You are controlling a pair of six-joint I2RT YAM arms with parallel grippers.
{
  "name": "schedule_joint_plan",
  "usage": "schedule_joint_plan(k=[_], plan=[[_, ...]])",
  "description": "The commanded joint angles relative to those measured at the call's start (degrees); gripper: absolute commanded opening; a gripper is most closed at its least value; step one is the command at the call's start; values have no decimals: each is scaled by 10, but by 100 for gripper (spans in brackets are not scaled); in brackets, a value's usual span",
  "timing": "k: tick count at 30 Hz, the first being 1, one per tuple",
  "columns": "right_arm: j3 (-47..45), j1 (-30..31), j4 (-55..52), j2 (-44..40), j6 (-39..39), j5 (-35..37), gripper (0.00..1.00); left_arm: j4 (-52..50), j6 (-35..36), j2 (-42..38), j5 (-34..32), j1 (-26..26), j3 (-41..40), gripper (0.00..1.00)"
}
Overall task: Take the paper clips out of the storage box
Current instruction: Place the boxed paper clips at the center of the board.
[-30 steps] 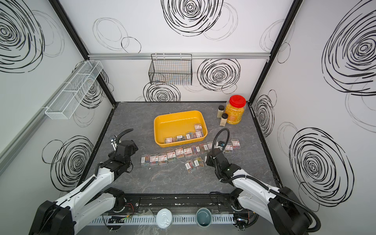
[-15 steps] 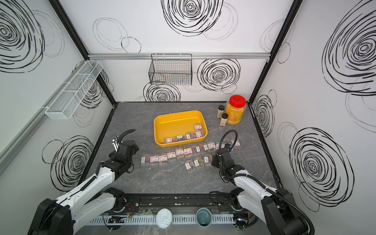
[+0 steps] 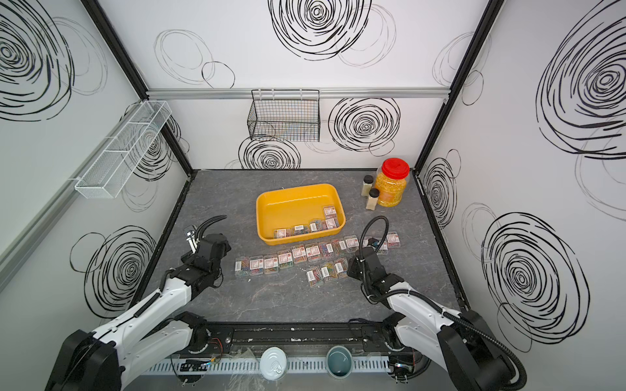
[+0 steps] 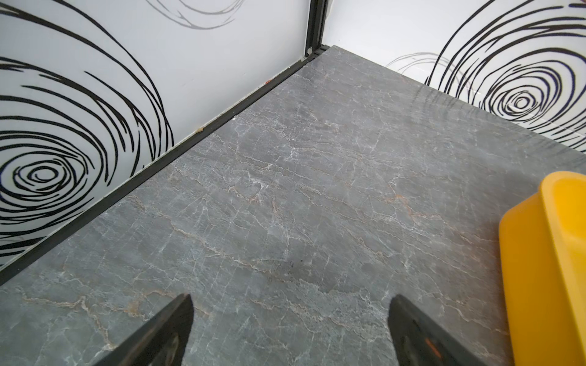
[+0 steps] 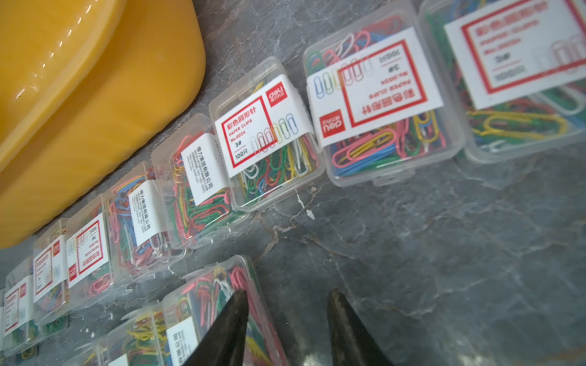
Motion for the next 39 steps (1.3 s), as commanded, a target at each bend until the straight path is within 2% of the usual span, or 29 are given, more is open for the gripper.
schedule_joint_plan(k=[1, 10, 18, 20, 22, 24, 27, 29, 31, 33, 35, 37, 39], plan=[[-3, 15, -1, -5, 22, 22, 45, -2, -9, -1, -18, -7, 17, 99], [-6, 39, -2, -16, 46, 42, 45, -7, -14, -2, -27, -11, 19, 99], [20, 38, -60, -73, 35, 74, 46, -11, -17, -3, -36, -18, 19, 99], [22, 38, -68, -97, 23, 86, 54, -12, -18, -4, -38, -18, 20, 99], [24, 34, -67, -115, 9, 94, 67, -14, -19, -5, -39, -18, 19, 99], [34, 24, -67, -123, -5, 91, 76, -13, -19, -4, -41, -17, 20, 99], [53, 9, -36, -120, -35, 47, 82, -14, -20, -4, -43, -17, 21, 99], [80, 5, -43, -109, -20, 48, 87, -15, -25, -4, -43, -18, 20, 99], [107, 4, -73, -104, 24, 83, 99, -14, -20, -7, -43, -17, 19, 99], [117, 0, -77, -110, 48, 95, 100, -13, -20, -10, -42, -17, 18, 99], [114, -9, -57, -122, 46, 71, 100, -12, -20, -14, -42, -17, 16, 99], [125, -13, -70, -134, 64, 87, 100, -13, -20, -16, -43, -18, 14, 99], [129, -17, -71, -144, 52, 86, 100, -13, -20, -16, -42, -16, 14, 99]])
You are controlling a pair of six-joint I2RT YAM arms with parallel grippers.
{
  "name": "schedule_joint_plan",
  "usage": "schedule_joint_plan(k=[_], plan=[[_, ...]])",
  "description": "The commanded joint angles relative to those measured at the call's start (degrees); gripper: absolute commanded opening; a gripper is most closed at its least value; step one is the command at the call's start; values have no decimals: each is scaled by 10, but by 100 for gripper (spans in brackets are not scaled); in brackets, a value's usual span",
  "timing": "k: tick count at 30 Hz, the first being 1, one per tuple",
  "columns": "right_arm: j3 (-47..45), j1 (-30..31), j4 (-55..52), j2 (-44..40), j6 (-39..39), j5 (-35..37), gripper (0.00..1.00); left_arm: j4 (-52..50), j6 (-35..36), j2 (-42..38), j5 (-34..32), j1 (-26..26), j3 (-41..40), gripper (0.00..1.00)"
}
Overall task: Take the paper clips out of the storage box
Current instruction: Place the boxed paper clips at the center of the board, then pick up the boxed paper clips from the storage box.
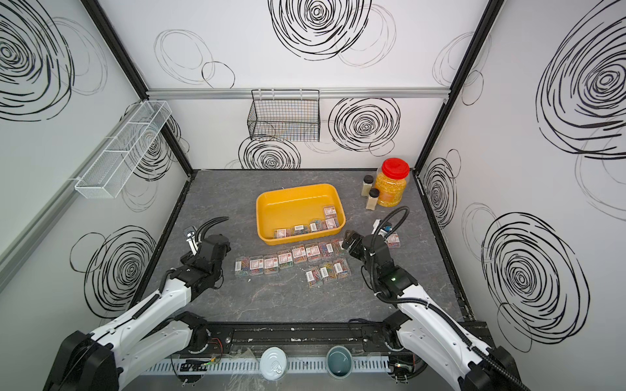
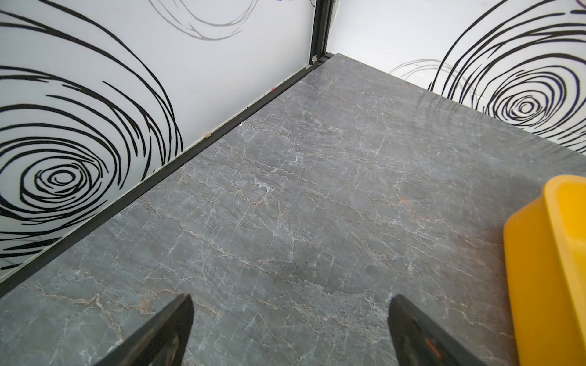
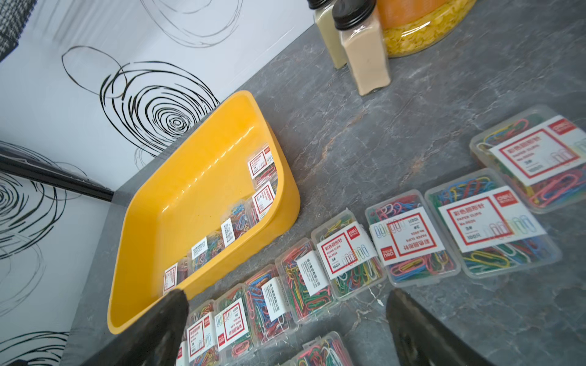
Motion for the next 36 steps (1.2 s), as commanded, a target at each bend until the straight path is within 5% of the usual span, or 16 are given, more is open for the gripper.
schedule_joint_plan(k=[1, 6, 11, 19, 26, 36], plan=[[16, -10, 4, -20, -16, 2, 100, 4, -9, -6, -12, 0, 13, 99], [-5, -13, 88, -24, -141, -47, 100, 32, 19, -17, 7, -2, 5, 99], [57, -11, 120, 89, -174, -32, 99, 121, 91, -88, 52, -9, -44, 99], [361, 0, -42, 421, -213, -8, 61, 198, 121, -97, 57, 9, -64, 99], [528, -1, -152, 591, -245, -11, 57, 234, 132, -14, 58, 28, -30, 99], [642, -25, -249, 718, -266, -18, 59, 243, 133, -34, 66, 27, -44, 99]])
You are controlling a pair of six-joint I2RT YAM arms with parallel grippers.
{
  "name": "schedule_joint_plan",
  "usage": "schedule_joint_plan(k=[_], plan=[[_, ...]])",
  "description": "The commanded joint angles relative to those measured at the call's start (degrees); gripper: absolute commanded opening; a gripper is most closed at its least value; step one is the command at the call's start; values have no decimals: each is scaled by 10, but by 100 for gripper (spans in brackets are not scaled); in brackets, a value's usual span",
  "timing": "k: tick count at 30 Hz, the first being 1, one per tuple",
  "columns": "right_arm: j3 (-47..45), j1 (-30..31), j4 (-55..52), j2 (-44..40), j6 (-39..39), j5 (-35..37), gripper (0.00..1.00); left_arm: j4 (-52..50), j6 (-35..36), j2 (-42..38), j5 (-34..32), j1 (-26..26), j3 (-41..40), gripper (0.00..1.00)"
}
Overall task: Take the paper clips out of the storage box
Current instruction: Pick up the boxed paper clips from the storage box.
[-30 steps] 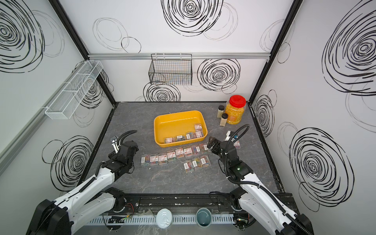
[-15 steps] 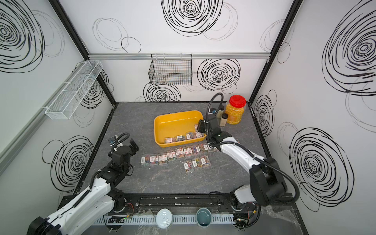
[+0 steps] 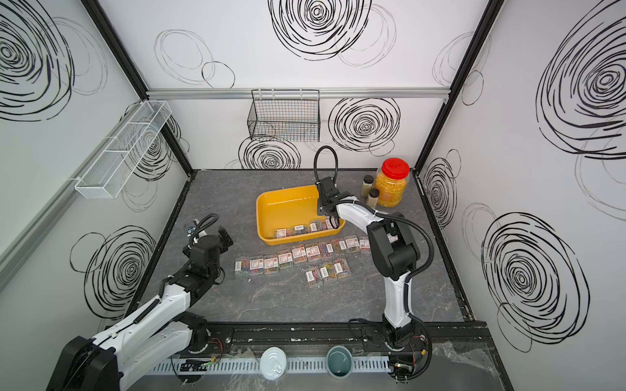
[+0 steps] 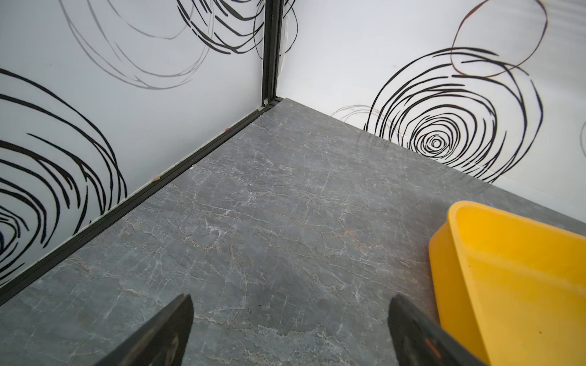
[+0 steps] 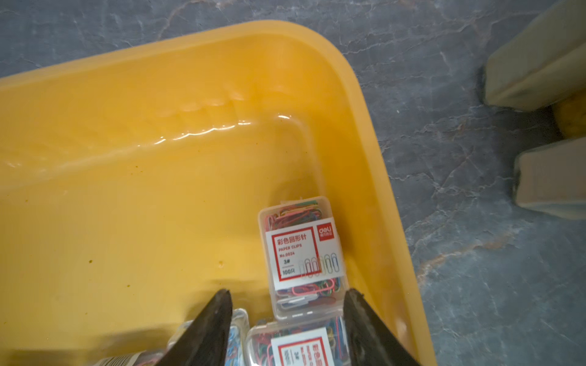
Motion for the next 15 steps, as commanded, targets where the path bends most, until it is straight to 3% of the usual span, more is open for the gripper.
schedule_joint_plan(k=[1, 15], plan=[[44, -9, -64, 26, -17, 6, 59, 32, 5, -11, 0, 2, 3, 99], [121, -10, -103, 114, -40, 18, 61, 28, 4, -11, 3, 3, 4, 99]])
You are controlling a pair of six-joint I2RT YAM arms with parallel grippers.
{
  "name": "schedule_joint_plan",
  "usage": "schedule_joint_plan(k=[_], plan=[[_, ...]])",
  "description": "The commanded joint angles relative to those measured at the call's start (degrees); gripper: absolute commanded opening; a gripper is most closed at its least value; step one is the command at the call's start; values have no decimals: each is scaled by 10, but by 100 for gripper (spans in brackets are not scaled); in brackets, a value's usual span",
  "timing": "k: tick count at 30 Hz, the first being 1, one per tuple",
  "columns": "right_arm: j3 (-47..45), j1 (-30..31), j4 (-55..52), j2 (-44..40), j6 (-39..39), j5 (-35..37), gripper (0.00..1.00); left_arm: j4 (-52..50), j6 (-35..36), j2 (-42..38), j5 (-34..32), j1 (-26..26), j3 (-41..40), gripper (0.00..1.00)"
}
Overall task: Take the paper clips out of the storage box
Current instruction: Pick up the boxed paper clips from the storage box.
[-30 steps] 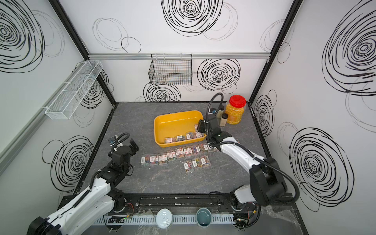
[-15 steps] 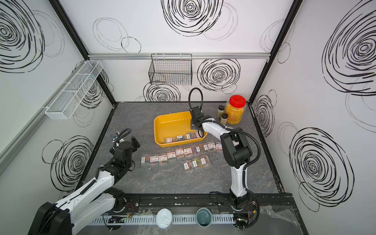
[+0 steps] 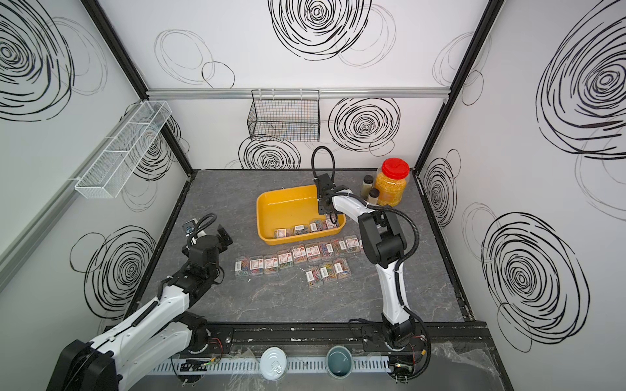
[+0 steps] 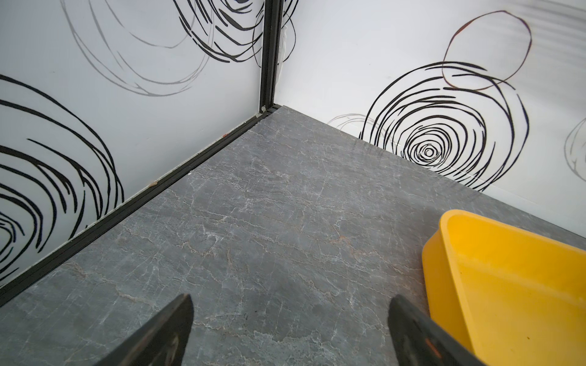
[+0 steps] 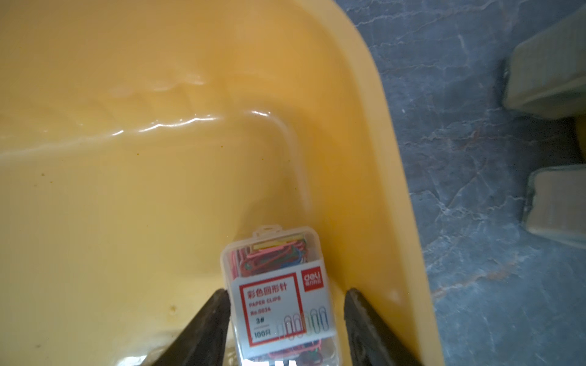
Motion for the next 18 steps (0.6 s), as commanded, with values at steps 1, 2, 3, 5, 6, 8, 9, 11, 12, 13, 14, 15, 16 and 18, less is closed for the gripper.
schedule_joint_plan(k=[1, 2, 3, 5, 6, 8, 9, 11, 12, 13, 14, 15, 16, 18], plan=[[22, 0, -33, 23, -11, 2, 61, 26, 3, -5, 1, 4, 4, 99], [19, 0, -33, 26, -11, -2, 62, 26, 4, -4, 2, 4, 4, 99], [18, 0, -31, 30, -11, -6, 62, 26, 3, -3, 3, 4, 5, 99], [17, 0, -27, 32, -13, -18, 62, 26, 4, 0, 3, 4, 6, 99], [17, 0, -24, 35, -14, -25, 62, 25, 3, 2, 3, 4, 8, 99], [17, 0, -21, 39, -16, -38, 62, 23, 3, 6, 3, 4, 10, 99], [18, 1, -19, 41, -17, -43, 62, 22, 3, 9, 3, 4, 12, 99], [18, 1, -16, 44, -18, -52, 62, 20, 3, 12, 2, 5, 14, 99], [19, 1, -15, 45, -18, -55, 62, 20, 3, 13, 3, 5, 15, 99], [20, 1, -14, 46, -17, -58, 63, 19, 2, 14, 3, 5, 15, 99], [20, 2, -12, 47, -18, -61, 63, 19, 2, 15, 2, 5, 16, 99], [20, 2, -10, 49, -18, -65, 64, 20, 2, 16, 3, 5, 16, 99], [22, 2, -9, 51, -18, -68, 64, 19, 2, 16, 3, 5, 16, 99], [21, 2, -6, 55, -19, -75, 65, 18, 2, 17, 3, 5, 16, 99]])
